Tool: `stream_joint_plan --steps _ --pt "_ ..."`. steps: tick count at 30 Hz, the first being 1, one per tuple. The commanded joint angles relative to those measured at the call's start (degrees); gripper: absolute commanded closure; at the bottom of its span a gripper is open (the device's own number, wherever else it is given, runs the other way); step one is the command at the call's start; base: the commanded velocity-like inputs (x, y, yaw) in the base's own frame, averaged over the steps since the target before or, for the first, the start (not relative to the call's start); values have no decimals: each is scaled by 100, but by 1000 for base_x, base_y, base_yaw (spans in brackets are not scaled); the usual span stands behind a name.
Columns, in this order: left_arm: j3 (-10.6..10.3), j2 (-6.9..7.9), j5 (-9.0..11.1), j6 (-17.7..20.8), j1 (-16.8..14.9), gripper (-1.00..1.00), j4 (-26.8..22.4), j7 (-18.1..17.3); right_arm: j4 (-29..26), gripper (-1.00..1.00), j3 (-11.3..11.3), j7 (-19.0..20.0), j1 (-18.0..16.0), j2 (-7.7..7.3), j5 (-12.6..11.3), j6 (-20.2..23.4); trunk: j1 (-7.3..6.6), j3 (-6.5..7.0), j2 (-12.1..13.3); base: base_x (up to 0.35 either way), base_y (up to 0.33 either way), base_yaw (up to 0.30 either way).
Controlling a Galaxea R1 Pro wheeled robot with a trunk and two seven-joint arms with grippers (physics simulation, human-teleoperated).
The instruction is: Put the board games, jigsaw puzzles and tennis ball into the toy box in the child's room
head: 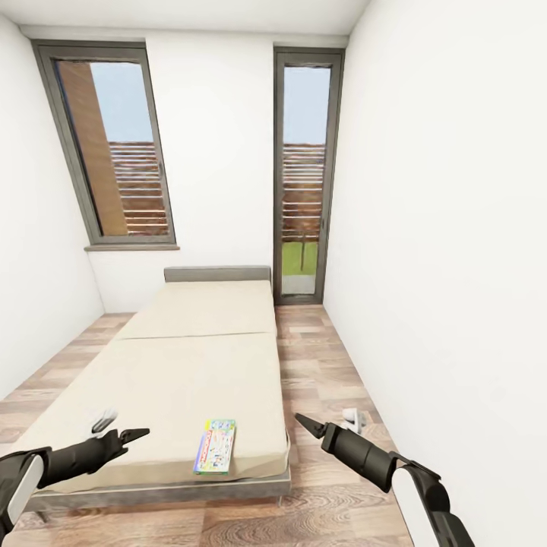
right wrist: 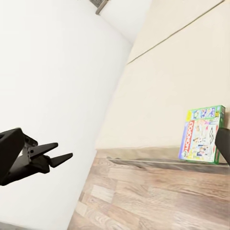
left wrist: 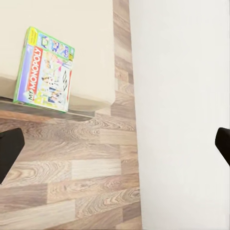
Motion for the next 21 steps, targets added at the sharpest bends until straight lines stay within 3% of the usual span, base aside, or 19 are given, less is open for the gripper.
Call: stream_joint_plan --steps 1,15,21 --pt "11 3 10 32 -6 -100 11 -49 -2 -100 -24 14 -5 3 -30 42 24 -27 -48 0 0 0" --pt "24 32 27 237 -11 -100 60 -612 -2 -100 -63 15 -5 -9 -114 44 331 -278 -610 0 0 0" --pt "27 158 29 260 -11 -100 142 -659 -1 -100 -64 16 -5 -10 -123 44 463 -386 -850 0 0 0"
